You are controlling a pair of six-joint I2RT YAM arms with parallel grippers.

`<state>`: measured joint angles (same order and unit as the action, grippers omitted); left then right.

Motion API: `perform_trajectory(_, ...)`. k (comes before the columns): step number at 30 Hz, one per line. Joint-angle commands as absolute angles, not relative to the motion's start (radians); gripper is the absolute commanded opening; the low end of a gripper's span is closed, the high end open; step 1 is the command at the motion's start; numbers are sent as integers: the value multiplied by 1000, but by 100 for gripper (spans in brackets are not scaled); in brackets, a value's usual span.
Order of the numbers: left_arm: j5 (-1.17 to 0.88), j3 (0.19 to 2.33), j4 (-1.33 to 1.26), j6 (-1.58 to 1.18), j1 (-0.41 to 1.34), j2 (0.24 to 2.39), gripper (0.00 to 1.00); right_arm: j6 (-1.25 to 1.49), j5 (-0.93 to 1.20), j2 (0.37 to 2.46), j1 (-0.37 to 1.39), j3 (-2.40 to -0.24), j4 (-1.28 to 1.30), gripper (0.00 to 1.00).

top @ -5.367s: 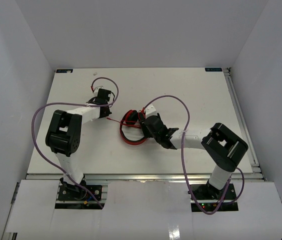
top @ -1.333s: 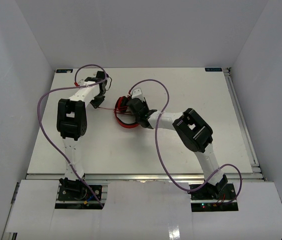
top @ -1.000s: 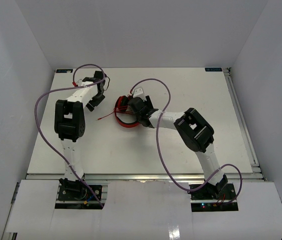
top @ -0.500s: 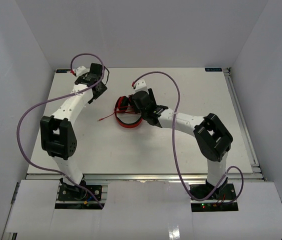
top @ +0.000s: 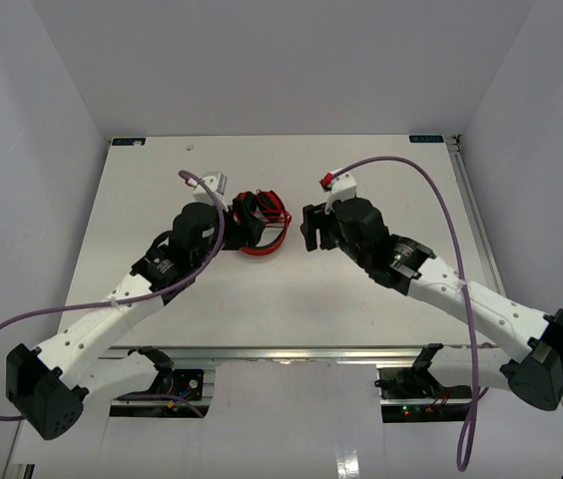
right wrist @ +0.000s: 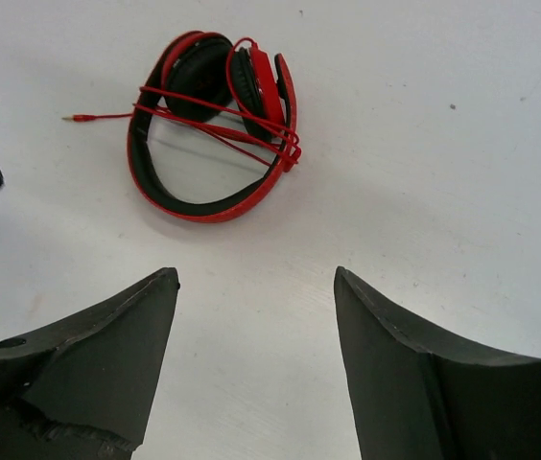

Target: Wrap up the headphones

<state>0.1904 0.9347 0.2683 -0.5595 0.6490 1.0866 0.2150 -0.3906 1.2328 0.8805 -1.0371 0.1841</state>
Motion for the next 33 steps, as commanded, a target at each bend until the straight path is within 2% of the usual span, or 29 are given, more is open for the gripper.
perform_trajectory(1, 100, 796, 85, -484, 730, 990, 77, 236, -336, 1125, 879, -963, 236, 73)
perform_trajectory(5, 155, 667, -2, -424, 779, 951, 78, 253, -328, 990, 877, -827, 143, 77)
perform_trajectory(9, 147, 587, -94, -395, 781, 906, 80, 331, -327, 913, 877, -703, 8, 94)
perform_trajectory(11, 118, 549, -138, -383, 782, 885, 82, 351, -341, 893, 877, -652, -44, 95)
perform_trajectory(15, 130, 543, -139, -382, 783, 883, 98, 383, -355, 891, 877, -614, -100, 90)
perform_trajectory(23, 147, 542, -132, -389, 782, 875, 98, 409, -374, 920, 877, -625, -72, 90)
perform_trajectory(33, 171, 519, -140, -378, 784, 820, 98, 390, -392, 803, 877, -549, -141, 90)
